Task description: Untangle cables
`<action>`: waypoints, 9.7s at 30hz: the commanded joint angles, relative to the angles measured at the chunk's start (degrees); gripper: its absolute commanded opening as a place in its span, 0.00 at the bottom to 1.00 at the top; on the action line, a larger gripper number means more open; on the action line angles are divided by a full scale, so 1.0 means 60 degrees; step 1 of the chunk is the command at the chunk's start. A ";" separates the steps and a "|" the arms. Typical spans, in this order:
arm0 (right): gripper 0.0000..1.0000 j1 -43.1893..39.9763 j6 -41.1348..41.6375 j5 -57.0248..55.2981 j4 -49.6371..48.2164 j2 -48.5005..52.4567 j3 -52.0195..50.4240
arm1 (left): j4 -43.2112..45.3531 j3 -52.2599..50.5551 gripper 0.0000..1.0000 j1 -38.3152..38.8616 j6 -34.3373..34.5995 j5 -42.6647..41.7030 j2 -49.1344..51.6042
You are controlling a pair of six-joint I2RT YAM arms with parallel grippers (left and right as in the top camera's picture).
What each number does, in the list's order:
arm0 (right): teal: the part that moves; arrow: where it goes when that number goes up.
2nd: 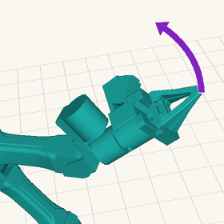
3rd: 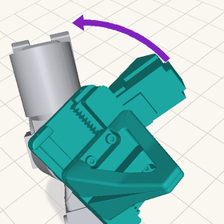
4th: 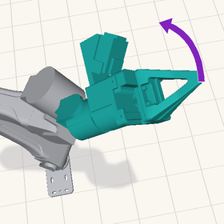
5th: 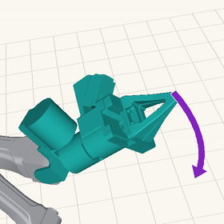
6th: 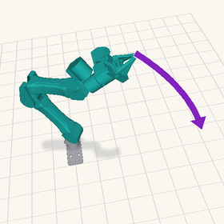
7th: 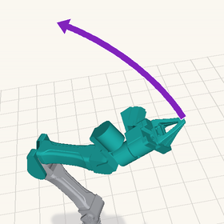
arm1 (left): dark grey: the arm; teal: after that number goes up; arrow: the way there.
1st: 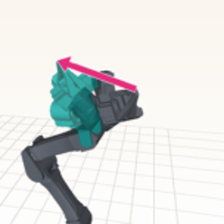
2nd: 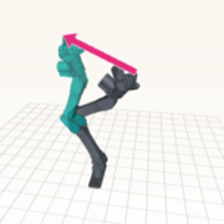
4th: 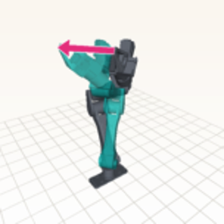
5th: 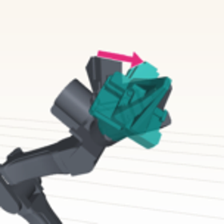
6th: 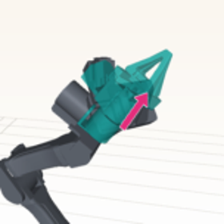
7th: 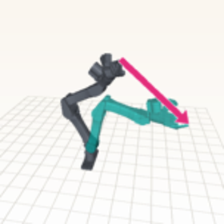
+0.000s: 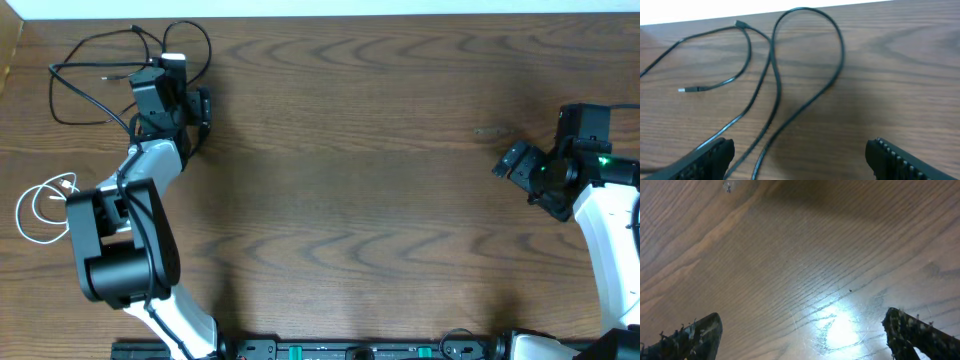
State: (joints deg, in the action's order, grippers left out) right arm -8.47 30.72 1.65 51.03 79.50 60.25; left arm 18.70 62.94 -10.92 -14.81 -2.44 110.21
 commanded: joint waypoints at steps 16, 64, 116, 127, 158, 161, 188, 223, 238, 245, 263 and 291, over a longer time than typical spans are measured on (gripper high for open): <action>0.99 -0.0091 -0.0131 -0.0109 0.0000 0.0000 -0.0007 | -0.4459 0.4732 0.90 -0.1672 0.1384 -0.2022 0.0226; 0.99 -0.0091 -0.0131 -0.0109 -0.0004 0.0000 -0.0007 | -0.5887 0.5792 0.62 -0.1435 0.0215 -0.2306 0.3982; 0.99 -0.0091 -0.0131 -0.0109 0.0000 0.0000 -0.0007 | -0.5413 0.5792 0.08 -0.1435 -0.4506 -0.3774 0.4207; 0.99 -0.0091 -0.0131 -0.0109 0.0000 0.0000 -0.0007 | -0.4692 0.5796 0.08 -0.1435 -0.6029 -0.4218 0.4003; 0.99 -0.0091 -0.0131 -0.0109 -0.0004 0.0000 -0.0007 | -0.4860 0.5799 0.99 -0.1443 -0.1545 -0.3512 0.1599; 0.99 -0.0091 -0.0131 -0.0109 0.0000 0.0000 -0.0007 | -0.5548 0.5799 0.99 -0.1443 0.1246 -0.3519 0.0543; 0.99 -0.0091 -0.0131 -0.0109 0.0000 0.0000 -0.0007 | -1.5435 0.4175 0.98 -0.1435 0.2033 -0.5530 -0.5421; 0.99 -0.0091 -0.0131 -0.0109 0.0000 0.0000 -0.0007 | -1.7070 -0.0277 0.98 -0.1202 0.1151 -0.7224 -1.0892; 0.99 -0.0091 -0.0131 -0.0109 0.0000 0.0000 -0.0007 | -1.2298 -0.1402 0.98 0.3614 0.1147 -0.4393 -1.0907; 0.99 -0.0091 -0.0131 -0.0109 0.0000 0.0000 -0.0007 | -1.2298 -0.1596 0.98 0.3708 0.1151 -0.3901 -1.1009; 0.99 -0.0091 -0.0131 -0.0109 0.0000 0.0000 -0.0007 | -0.7584 -0.5865 0.98 0.3621 0.0040 -0.3399 -1.3978; 0.99 -0.0091 -0.0131 -0.0109 0.0000 0.0000 -0.0007 | -0.2444 -1.0349 0.98 0.1468 0.0044 -0.2892 -1.7915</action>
State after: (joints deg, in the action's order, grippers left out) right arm -8.47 30.72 1.65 51.03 79.55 60.14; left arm 3.64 2.26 -0.60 -13.98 -20.56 4.99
